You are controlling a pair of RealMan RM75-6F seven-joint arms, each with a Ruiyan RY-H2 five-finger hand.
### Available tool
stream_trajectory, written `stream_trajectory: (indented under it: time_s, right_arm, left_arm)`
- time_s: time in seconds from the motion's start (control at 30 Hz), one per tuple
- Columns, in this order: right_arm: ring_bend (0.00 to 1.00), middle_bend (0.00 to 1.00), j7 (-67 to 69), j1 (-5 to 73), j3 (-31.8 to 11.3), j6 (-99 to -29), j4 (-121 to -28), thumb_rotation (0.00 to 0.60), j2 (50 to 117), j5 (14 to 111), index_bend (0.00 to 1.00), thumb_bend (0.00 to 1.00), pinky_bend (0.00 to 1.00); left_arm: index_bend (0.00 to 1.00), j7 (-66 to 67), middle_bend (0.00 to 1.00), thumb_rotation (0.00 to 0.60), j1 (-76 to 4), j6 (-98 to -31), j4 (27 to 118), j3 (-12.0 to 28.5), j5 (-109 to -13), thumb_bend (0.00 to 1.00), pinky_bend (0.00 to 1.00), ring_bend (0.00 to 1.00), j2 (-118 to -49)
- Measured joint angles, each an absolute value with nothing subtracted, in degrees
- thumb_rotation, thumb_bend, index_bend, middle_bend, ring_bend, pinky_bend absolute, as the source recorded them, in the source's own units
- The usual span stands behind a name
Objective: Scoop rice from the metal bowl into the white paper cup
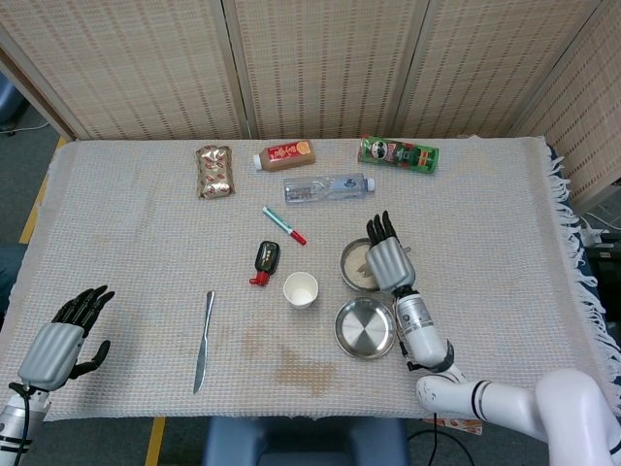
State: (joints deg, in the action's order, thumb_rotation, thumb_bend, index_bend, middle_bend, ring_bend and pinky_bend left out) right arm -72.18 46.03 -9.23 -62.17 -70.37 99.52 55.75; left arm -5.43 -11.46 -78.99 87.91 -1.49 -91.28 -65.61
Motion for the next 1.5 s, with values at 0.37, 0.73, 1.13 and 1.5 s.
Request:
stream_trajectory:
  time_s: [0.37,0.73,1.13,1.5]
  right_arm:
    - [0.00,0.09,-67.14,46.13,-10.20,-60.83,-71.50,0.600,99.73,53.01,0.69,0.32,0.00]
    - [0.00,0.09,-59.64,45.20,-10.51,-59.82,-72.84,0.600,98.13,52.14,0.69,0.32,0.00]
    - [0.00,0.09,-47.44,43.08,-10.78,-60.22,-73.45,0.600,96.30,54.82,0.70,0.32,0.00]
    - [0.00,0.09,-42.15,42.08,-11.89,-62.53,-80.68,0.600,92.79,58.31,0.70,0.32,0.00]
  left_arm:
    - [0.00,-5.89,0.00,0.600,-11.61,-78.73,87.50,-1.41,-90.97,0.45,0.13,0.00,-65.66]
    - [0.00,-5.44,0.00,0.600,-11.37,-79.20,87.70,-1.53,-91.13,0.45,0.13,0.00,-65.72]
    - [0.00,-4.88,0.00,0.600,-11.23,-79.43,87.98,-1.55,-91.15,0.46,0.13,0.00,-65.82]
    - [0.00,-4.90,0.00,0.600,-11.49,-78.81,87.94,-1.52,-90.91,0.45,0.13,0.00,-65.89]
